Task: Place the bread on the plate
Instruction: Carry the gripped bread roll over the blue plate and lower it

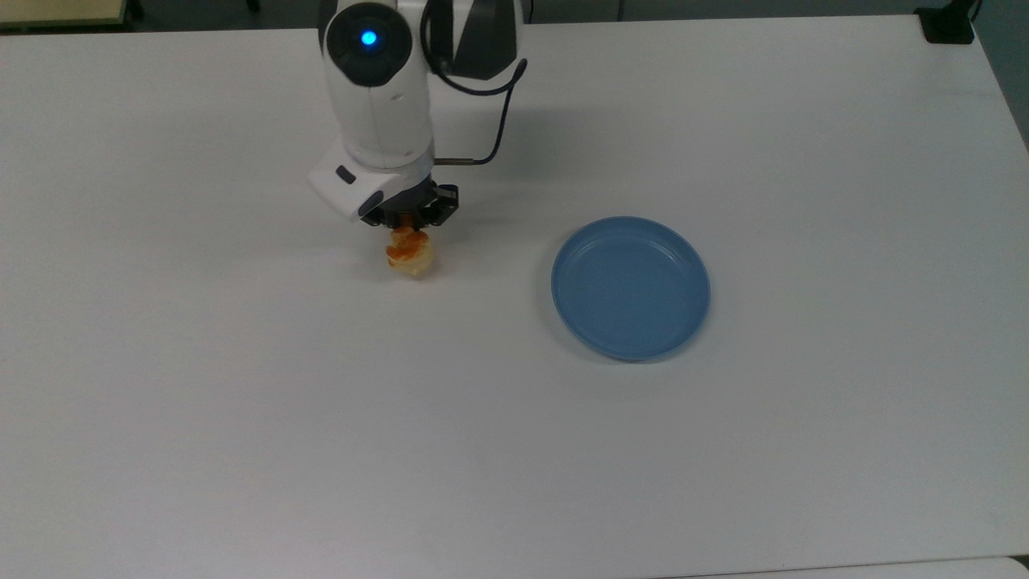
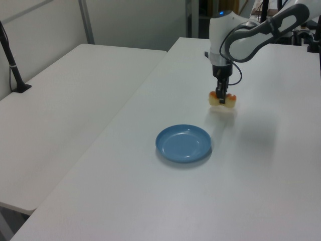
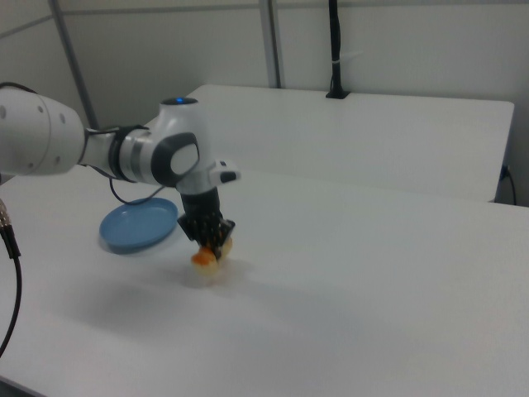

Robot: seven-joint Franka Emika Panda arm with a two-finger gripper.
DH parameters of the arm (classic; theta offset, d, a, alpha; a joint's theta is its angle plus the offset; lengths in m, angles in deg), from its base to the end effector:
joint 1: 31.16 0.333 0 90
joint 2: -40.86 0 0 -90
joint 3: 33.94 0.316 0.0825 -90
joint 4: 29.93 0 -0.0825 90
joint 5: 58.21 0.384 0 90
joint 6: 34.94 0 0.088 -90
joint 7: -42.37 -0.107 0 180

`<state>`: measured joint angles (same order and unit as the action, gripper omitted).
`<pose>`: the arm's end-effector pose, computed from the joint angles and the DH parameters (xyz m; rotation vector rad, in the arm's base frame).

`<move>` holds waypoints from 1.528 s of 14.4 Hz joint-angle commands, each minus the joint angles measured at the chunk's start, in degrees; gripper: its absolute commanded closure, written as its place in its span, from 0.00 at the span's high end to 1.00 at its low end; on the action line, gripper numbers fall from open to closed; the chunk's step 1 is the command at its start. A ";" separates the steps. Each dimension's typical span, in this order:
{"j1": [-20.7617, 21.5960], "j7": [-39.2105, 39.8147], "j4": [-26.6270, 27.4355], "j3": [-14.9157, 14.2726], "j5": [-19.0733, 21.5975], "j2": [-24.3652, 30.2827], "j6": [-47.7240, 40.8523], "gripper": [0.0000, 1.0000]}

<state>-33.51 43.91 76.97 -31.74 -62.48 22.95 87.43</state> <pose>0.6215 -0.0062 0.3464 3.0897 0.0987 -0.0663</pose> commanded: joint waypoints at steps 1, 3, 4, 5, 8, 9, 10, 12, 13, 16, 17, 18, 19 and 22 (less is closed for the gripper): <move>7.25 -7.68 -4.75 -0.18 0.49 1.57 -3.01 0.20; 10.95 -12.25 -7.75 -0.18 0.58 1.13 -3.72 0.20; 12.97 -14.45 -8.72 -0.18 0.58 0.61 -3.63 0.20; 14.99 -16.47 -9.77 -0.18 0.58 -0.27 -3.37 0.20; 18.69 -24.11 -14.33 -0.18 0.49 -5.53 -3.02 0.20; 19.31 -26.14 -15.74 -0.18 0.32 -7.47 -3.02 0.20; 19.66 -27.29 -16.71 -0.18 0.23 -8.96 -2.76 0.20; 20.37 -28.35 -17.25 -0.18 0.58 -10.21 1.26 0.21; 20.72 -29.31 -17.16 -0.09 0.67 -10.65 3.38 0.21; 20.64 -30.20 -17.16 0.79 0.40 -12.14 5.50 0.31; 20.72 -30.20 -17.16 0.88 0.40 -12.67 6.20 0.36; 20.90 -30.29 -16.99 0.88 0.32 -12.84 6.38 0.44; 21.51 -30.20 -16.90 0.88 0.23 -12.85 6.39 0.47; 21.78 -30.11 -16.81 0.88 0.05 -13.02 6.39 0.83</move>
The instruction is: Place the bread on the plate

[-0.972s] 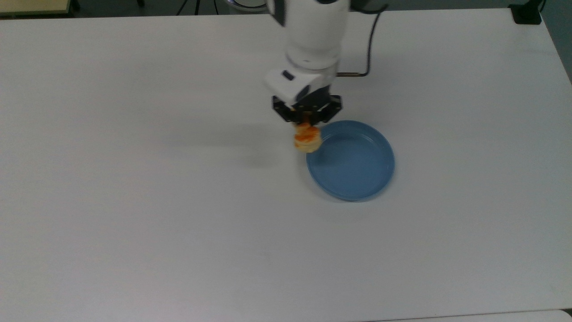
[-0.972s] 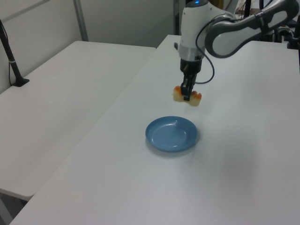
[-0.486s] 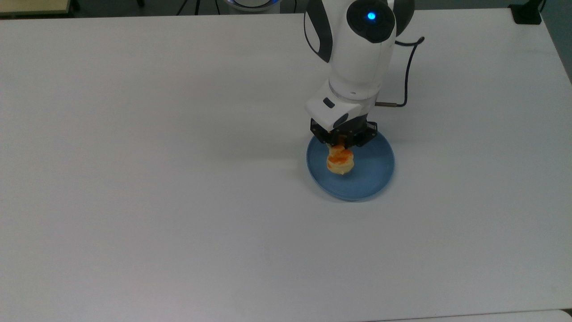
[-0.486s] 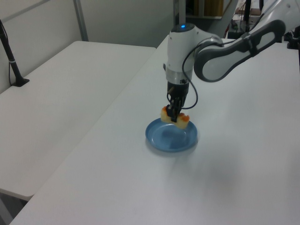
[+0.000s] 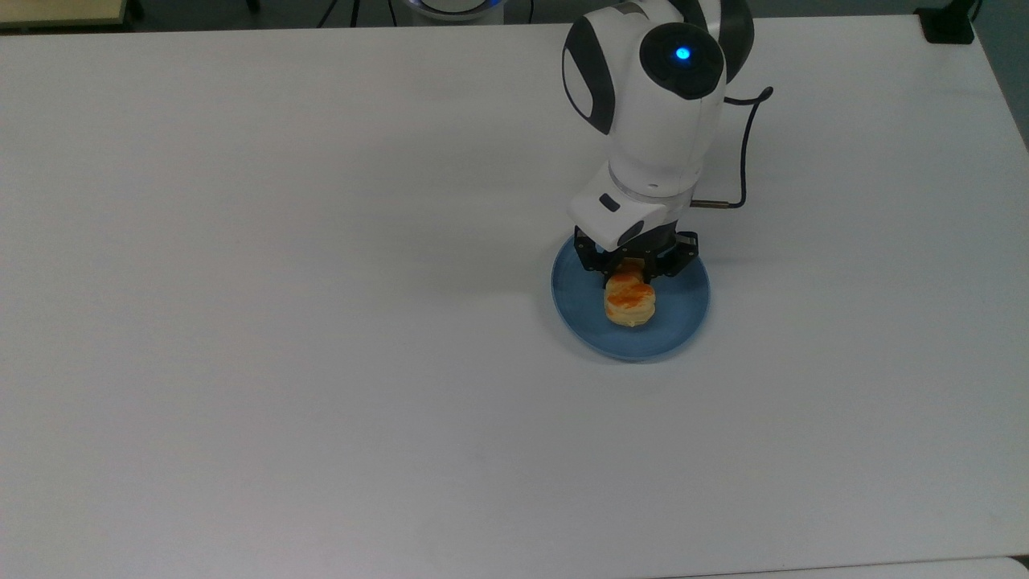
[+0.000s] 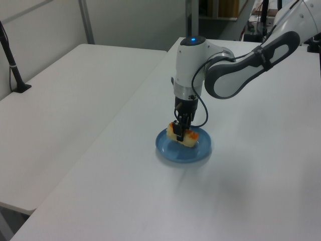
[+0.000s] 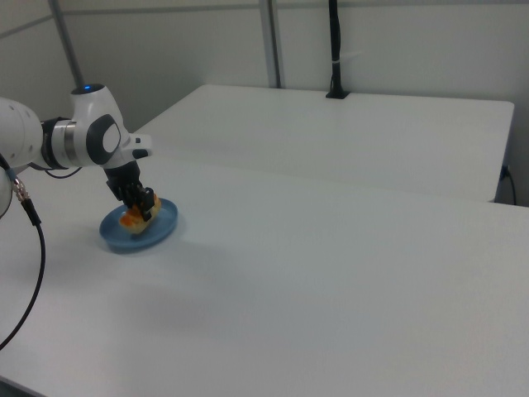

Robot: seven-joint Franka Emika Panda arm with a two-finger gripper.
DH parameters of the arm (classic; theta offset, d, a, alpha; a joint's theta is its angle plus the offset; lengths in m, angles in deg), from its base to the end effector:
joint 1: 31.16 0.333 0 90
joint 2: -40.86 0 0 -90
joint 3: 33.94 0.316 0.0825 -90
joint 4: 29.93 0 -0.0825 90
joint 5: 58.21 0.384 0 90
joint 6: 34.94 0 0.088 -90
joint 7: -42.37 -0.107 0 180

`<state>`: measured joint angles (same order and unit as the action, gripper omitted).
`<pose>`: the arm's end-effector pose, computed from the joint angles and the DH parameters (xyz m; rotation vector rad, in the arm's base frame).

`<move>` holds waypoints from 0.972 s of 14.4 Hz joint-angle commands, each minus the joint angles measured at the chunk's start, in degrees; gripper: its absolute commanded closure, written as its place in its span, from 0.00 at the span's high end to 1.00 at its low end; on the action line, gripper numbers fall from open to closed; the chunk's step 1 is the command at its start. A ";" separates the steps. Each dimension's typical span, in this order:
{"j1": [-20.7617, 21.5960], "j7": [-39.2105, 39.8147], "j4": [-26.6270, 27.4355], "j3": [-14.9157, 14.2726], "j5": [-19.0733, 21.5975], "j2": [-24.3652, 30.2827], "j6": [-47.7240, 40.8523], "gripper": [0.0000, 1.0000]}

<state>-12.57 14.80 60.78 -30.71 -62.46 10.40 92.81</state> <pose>0.6549 0.2537 0.3397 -3.1159 0.1056 -0.1860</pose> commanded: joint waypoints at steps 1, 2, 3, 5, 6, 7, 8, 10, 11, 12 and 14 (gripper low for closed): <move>0.75 -1.00 -0.62 -0.15 0.03 -0.39 1.01 0.90; 0.75 -0.82 -0.80 -0.15 0.03 -0.21 1.01 0.91; 0.75 -0.82 -0.97 -0.24 -0.14 0.22 1.01 0.92; 0.23 -0.56 -0.98 -0.24 -0.14 3.37 0.40 1.00; 0.05 -0.47 -0.71 -0.33 -0.23 5.13 -0.22 1.00; -0.74 -0.12 -0.62 -0.42 -0.23 6.98 -1.53 1.00; -1.79 1.10 -0.62 -0.50 -0.23 8.73 -4.15 1.00; -4.95 6.09 -0.62 -0.51 -0.23 13.04 -11.26 1.00; -6.53 8.99 -0.62 -0.50 -0.14 15.23 -15.30 1.00; -8.20 11.63 -0.62 -0.59 -0.14 17.52 -19.78 1.00; -11.10 16.21 -0.54 -0.68 -0.23 21.74 -27.43 1.00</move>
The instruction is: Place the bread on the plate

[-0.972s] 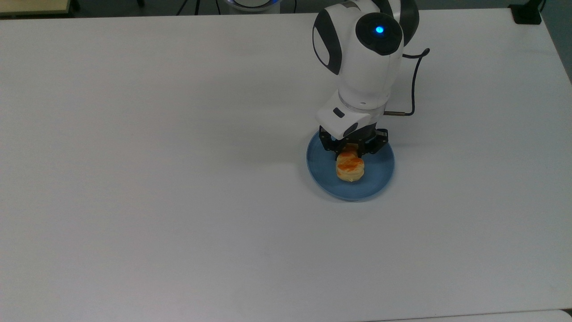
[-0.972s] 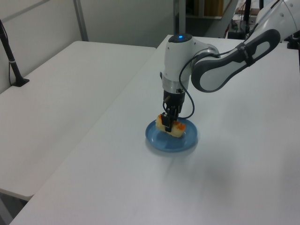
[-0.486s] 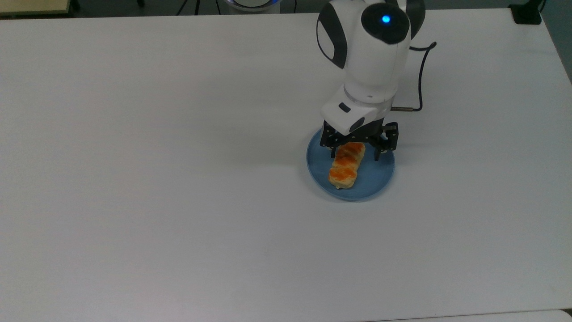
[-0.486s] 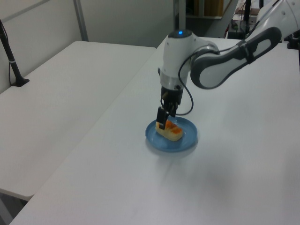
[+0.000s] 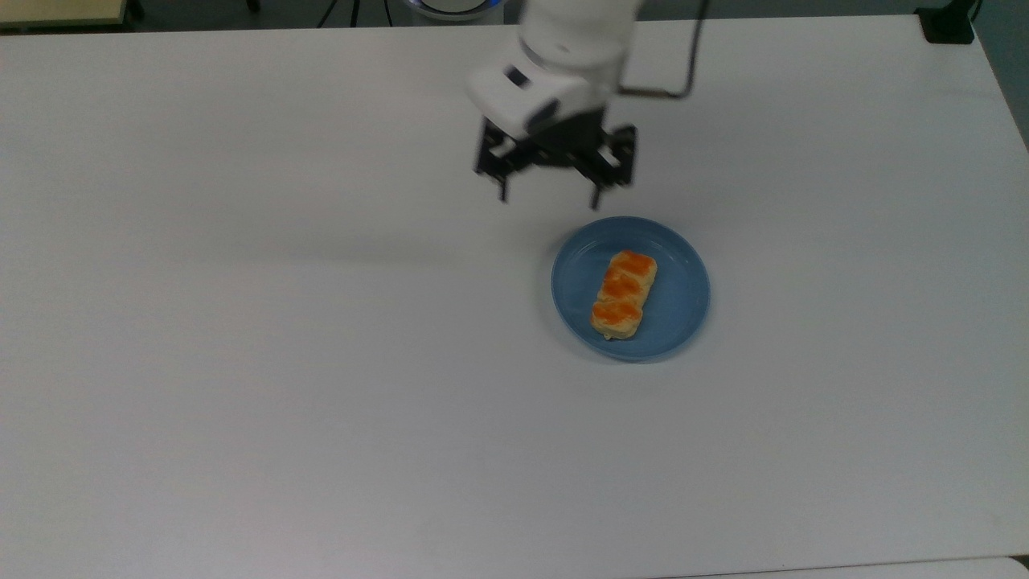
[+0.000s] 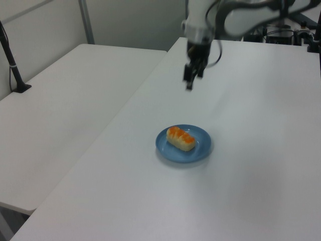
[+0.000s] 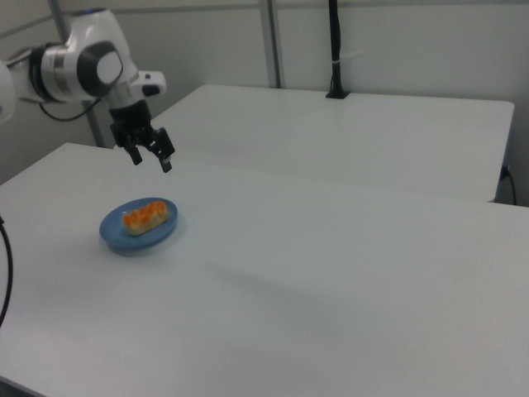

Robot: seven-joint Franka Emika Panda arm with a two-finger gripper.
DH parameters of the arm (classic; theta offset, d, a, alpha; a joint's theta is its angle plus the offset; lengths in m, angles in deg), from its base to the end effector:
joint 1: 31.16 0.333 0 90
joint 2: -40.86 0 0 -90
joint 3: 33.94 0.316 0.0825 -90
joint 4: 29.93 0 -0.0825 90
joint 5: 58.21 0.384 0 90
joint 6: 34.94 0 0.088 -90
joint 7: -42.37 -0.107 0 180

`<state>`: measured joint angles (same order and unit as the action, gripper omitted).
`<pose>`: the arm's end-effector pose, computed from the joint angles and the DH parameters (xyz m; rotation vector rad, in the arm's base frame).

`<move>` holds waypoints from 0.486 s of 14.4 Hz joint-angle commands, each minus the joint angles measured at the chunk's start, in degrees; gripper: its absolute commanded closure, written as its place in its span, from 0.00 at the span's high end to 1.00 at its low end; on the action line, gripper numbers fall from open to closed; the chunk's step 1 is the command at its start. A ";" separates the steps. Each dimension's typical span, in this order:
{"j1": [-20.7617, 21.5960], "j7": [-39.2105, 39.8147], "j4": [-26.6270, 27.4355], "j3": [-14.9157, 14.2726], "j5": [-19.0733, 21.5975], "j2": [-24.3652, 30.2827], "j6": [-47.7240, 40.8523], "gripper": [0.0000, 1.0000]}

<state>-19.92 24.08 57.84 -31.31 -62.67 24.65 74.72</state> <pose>0.6411 0.1491 0.5032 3.1035 -0.0886 0.1751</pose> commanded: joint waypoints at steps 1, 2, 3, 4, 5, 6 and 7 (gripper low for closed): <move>-4.99 9.91 2.58 -0.17 -0.20 9.42 -12.60 1.00; -6.48 13.86 2.93 -0.17 -0.20 11.18 -15.67 1.00; -8.06 17.72 3.02 -0.17 -0.20 12.94 -18.40 1.00; -9.47 20.02 3.02 -0.17 -0.20 14.61 -20.69 1.00; -10.96 21.09 3.11 -0.17 -0.03 15.93 -21.76 1.00; -12.37 21.10 3.28 -0.17 0.41 16.64 -21.86 1.00; -12.82 21.10 3.29 -0.08 0.59 16.65 -21.86 1.00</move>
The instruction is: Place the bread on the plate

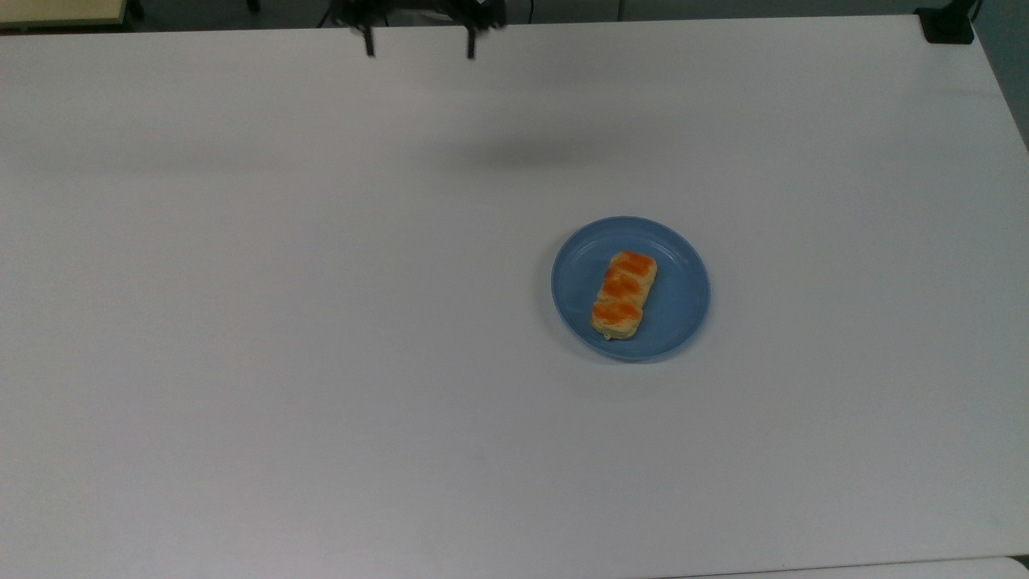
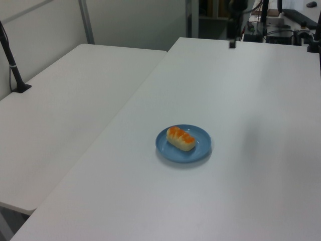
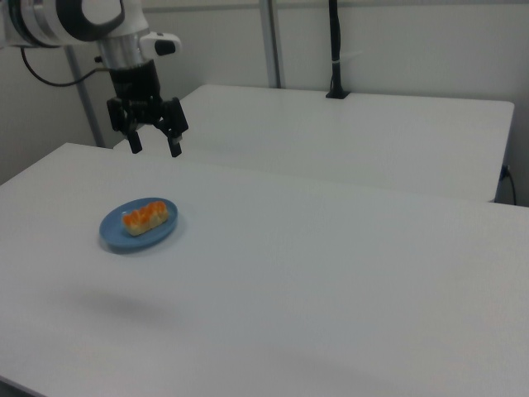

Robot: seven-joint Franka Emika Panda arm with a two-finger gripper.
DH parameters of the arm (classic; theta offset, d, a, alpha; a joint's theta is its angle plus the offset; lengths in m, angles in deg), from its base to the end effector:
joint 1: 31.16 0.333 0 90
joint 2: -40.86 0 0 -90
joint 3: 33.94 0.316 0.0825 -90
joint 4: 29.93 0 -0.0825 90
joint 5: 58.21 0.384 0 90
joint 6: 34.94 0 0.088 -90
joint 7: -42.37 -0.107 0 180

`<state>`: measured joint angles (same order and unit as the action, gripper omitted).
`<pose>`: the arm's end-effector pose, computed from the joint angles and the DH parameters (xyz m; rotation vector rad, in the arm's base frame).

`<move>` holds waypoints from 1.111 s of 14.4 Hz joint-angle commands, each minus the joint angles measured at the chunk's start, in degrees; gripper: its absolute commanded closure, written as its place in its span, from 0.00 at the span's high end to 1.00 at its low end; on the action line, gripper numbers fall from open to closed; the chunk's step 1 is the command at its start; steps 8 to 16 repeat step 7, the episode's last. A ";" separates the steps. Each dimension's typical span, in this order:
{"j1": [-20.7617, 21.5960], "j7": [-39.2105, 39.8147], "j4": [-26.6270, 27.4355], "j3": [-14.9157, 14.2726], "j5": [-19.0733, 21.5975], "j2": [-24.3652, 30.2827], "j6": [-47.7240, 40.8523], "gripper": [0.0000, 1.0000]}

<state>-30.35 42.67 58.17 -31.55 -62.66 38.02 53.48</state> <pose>0.5662 0.0226 0.6103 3.0628 0.0929 -0.0644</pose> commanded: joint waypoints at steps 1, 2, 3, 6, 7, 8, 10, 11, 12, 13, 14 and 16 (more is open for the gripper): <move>-2.48 2.51 2.87 0.07 0.59 3.28 -0.62 1.00; -2.48 2.51 2.87 -0.02 0.59 3.28 -0.62 1.00; -2.56 2.42 2.70 -0.10 0.67 3.37 -0.62 1.00; -2.48 1.98 2.70 -0.11 0.67 3.46 -0.80 1.00; -2.56 1.89 2.70 -0.19 0.67 3.46 -0.80 1.00; -2.56 1.89 2.70 -0.19 0.67 3.46 -0.80 1.00; -2.56 1.89 2.70 -0.19 0.67 3.46 -0.80 1.00; -2.56 1.89 2.70 -0.19 0.67 3.46 -0.80 1.00; -2.56 1.89 2.70 -0.19 0.67 3.46 -0.80 1.00; -2.56 1.89 2.70 -0.19 0.67 3.46 -0.80 1.00; -2.56 1.89 2.70 -0.19 0.67 3.46 -0.80 1.00; -2.56 1.89 2.70 -0.19 0.67 3.46 -0.80 1.00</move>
